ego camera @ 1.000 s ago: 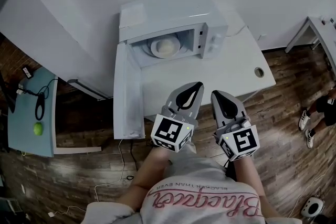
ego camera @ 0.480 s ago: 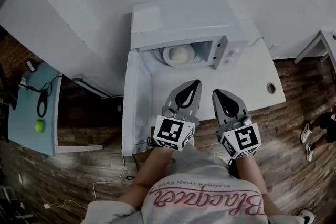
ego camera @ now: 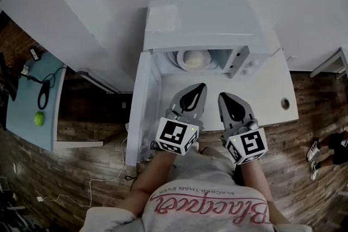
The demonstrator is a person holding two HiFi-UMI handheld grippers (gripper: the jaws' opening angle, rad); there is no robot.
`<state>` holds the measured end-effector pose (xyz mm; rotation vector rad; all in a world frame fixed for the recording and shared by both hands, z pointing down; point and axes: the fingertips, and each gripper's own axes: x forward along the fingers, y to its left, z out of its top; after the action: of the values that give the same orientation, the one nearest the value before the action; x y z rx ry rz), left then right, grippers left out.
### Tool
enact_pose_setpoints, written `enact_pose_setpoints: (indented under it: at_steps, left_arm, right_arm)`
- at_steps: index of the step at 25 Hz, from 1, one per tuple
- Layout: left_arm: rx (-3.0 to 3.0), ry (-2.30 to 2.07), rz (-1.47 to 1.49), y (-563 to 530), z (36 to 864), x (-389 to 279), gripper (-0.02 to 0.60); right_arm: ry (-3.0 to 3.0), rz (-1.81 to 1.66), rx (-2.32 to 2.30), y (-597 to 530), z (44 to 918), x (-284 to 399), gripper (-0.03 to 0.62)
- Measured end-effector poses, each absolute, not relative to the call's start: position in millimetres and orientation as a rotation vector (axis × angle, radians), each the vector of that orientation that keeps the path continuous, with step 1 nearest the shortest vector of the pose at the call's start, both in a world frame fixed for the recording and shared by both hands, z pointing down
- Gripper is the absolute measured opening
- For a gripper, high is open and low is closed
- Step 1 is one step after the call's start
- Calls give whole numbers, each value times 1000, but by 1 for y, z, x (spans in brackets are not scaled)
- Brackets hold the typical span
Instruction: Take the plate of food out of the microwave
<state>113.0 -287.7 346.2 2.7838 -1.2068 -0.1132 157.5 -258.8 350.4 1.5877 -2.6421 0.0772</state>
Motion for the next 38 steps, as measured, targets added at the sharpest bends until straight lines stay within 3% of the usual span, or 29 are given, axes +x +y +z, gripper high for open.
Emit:
enact_pose_setpoints:
  at_steps: [17, 22, 38]
  left_arm:
    - [2533, -1324, -68, -350, 401, 112, 7]
    - [2407, -1293, -71, -364, 431, 113, 137]
    - [2004, -1231, -276, -395, 512, 95, 137]
  right_arm:
    - [-2723, 193, 1445, -323, 376, 171, 8]
    - [-2738, 238, 1405, -338, 387, 173, 8]
    - [-2755, 360, 1344, -347, 431, 161, 8]
